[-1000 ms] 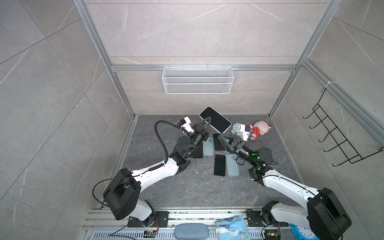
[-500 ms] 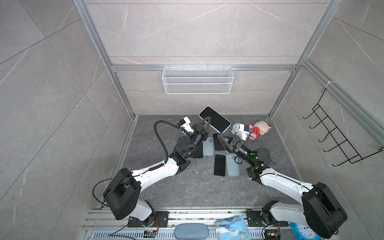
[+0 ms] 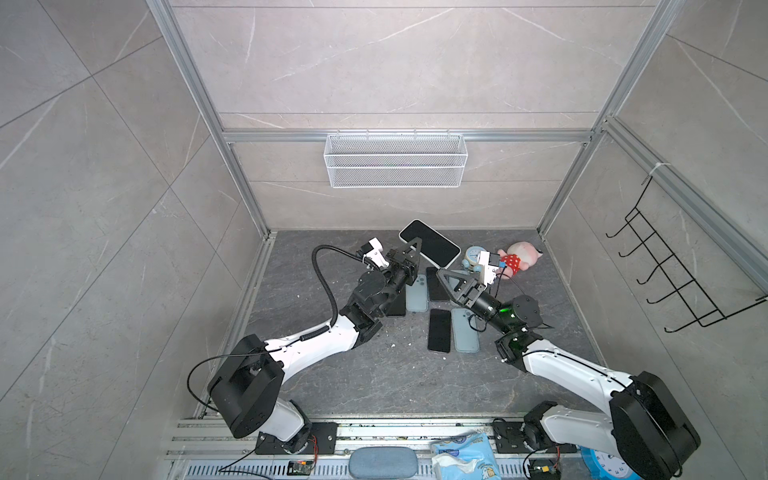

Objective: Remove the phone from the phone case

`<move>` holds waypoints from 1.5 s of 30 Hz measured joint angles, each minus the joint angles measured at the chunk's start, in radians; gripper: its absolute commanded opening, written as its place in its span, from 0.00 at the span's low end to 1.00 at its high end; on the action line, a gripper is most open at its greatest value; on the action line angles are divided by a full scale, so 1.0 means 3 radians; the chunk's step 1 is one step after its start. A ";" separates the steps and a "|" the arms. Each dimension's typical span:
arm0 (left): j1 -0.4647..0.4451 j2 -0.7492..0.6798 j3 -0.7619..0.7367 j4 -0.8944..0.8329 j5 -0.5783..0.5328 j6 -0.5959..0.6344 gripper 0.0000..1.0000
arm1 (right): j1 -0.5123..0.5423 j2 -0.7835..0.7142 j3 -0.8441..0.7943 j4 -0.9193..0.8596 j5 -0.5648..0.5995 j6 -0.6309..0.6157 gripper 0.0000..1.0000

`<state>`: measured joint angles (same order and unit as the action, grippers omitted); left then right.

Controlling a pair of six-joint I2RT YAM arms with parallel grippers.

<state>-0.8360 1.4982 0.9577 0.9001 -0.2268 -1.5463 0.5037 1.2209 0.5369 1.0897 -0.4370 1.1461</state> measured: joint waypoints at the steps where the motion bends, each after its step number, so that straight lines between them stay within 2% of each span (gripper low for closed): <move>1: -0.0004 0.0024 0.0011 -0.0009 -0.0015 -0.0011 0.00 | -0.0001 -0.0001 0.0011 -0.0064 0.0011 -0.0074 0.34; 8: -0.0118 0.0031 0.0141 0.0113 0.0118 -0.0135 0.00 | -0.0188 0.0135 0.0127 -0.0801 0.0106 -0.0334 0.34; 10: -0.0155 -0.0006 0.0160 0.0159 0.0184 -0.0139 0.00 | -0.0226 0.0188 0.0142 -0.0881 0.0112 -0.0343 0.38; 13: -0.0164 -0.0108 0.0160 0.0156 0.0234 -0.0132 0.00 | -0.0309 0.0192 0.0086 -0.0801 0.0043 -0.0278 0.51; 16: -0.0109 -0.0224 0.0116 0.0139 0.0242 -0.0131 0.00 | -0.0390 0.0010 0.0061 -0.0919 -0.0058 -0.0251 0.58; 23: 0.0081 -0.0350 -0.0126 -0.0080 0.0273 -0.0196 0.00 | -0.0418 -0.0821 0.0081 -0.1331 -0.0329 -0.0347 0.61; 30: 0.0172 -0.0347 -0.0285 -0.0257 0.0384 -0.0253 0.00 | -0.0510 -0.0977 0.0127 -0.1502 -0.0440 -0.0200 0.62; 33: 0.0188 -0.0347 -0.0350 -0.0211 0.0429 -0.0259 0.00 | -0.0566 -0.0862 0.0127 -0.1335 -0.0454 0.0042 0.62; 38: 0.0191 -0.0333 -0.0397 -0.0072 0.0446 -0.0259 0.00 | -0.0603 -0.0420 0.0132 -0.0599 -0.0455 0.0591 0.61; 45: 0.0191 -0.0177 -0.0397 0.0275 0.0493 -0.0268 0.00 | -0.0609 -0.0034 0.0150 0.0092 -0.0453 0.1111 0.55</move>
<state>-0.7788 1.4452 0.8387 0.9825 -0.0788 -1.6268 0.3210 1.2106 0.5819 1.1172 -0.5728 1.4796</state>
